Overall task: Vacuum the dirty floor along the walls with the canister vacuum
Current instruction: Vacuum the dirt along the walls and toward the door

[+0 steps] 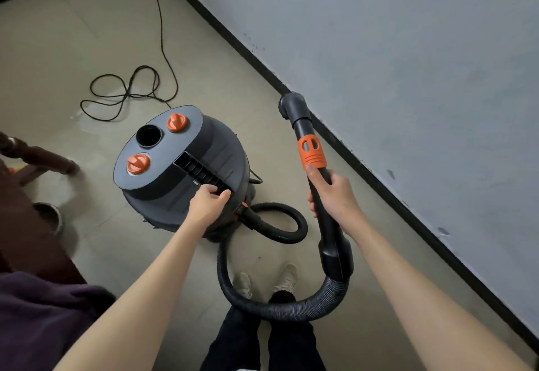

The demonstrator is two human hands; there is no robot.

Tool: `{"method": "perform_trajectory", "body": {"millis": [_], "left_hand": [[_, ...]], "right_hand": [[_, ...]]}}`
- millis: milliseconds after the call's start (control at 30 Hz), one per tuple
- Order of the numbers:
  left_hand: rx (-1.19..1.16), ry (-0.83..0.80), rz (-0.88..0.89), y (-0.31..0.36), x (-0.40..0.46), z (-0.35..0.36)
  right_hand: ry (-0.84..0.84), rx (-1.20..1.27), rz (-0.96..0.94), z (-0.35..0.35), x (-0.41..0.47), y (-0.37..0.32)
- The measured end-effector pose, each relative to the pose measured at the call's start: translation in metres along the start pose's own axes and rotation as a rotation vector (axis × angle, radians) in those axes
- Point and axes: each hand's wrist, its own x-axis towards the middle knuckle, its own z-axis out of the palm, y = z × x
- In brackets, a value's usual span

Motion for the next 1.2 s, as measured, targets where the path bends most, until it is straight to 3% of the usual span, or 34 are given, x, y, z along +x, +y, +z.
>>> {"method": "perform_trajectory", "body": {"millis": [100,300,433,633,867,1033,1200], "left_hand": [[0.104,-0.147,0.176,0.026,-0.041,0.014],[0.397,-0.597,0.537,0.091,-0.143,0.088],[0.469,-0.868,0.641,0.115,-0.224,0.157],[0.420,-1.118,0.794,0.123,-0.346,0.277],[0.425,-1.199,0.783,0.117,-0.441,0.395],[0.525,-1.079,0.950,0.126,-0.497,0.459],[0.560,-1.150,1.052,0.153,-0.535,0.500]], "right_hand": [[0.056,0.069,-0.020,-0.027,-0.031,-0.006],[0.186,0.148,-0.114,-0.106,-0.097,-0.017],[0.272,0.112,-0.155,-0.180,-0.148,-0.009],[0.433,0.241,-0.204,-0.294,-0.240,0.035],[0.779,0.338,-0.213,-0.413,-0.329,0.119],[1.012,0.225,-0.028,-0.463,-0.364,0.170],[1.149,0.410,-0.138,-0.517,-0.394,0.175]]}}
